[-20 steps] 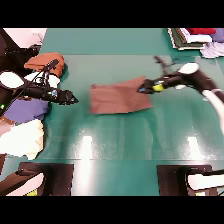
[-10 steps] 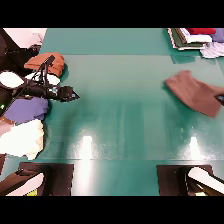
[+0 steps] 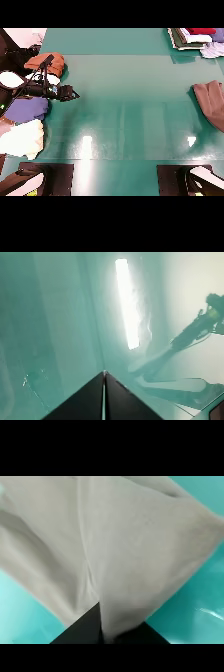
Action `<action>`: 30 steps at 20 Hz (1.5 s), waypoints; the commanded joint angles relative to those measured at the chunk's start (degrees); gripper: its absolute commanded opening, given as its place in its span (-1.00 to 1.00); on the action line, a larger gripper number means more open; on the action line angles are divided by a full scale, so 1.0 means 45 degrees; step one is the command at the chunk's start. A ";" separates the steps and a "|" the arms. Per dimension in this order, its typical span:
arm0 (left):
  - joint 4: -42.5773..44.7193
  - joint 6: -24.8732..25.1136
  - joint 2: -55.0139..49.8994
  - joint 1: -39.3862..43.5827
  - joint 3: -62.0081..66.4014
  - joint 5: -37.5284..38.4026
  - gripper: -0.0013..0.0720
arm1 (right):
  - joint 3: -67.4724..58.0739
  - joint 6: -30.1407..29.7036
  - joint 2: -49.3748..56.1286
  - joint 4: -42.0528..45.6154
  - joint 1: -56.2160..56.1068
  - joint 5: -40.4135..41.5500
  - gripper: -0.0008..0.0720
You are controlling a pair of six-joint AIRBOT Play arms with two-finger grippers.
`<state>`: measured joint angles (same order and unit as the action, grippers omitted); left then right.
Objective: Fold the shirts.
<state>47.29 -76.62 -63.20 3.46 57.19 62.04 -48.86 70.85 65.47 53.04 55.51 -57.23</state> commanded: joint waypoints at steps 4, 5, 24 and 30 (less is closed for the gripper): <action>0.0010 0.0029 0.0000 0.0005 0.0010 0.0194 -0.90 | -0.0306 0.0729 -0.0024 0.3891 0.1151 -0.2783 0.37; 0.0010 0.0034 0.0000 0.0005 0.0010 0.0267 -0.90 | -0.0641 0.0729 -0.0024 0.3886 0.1501 -0.3410 0.37; 0.0058 0.0117 0.0000 0.0000 -0.0024 -0.0019 -0.90 | -0.2132 0.1141 -0.1749 0.0578 -1.1137 -0.3274 -0.93; 0.0053 0.0121 0.0000 0.0000 -0.0024 -0.0019 -0.90 | -0.2132 0.1151 -0.1763 0.0544 -1.1463 -0.3439 -0.93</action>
<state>47.53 -76.07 -63.20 3.46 57.10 61.98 -58.39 76.01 57.71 55.61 5.21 -72.71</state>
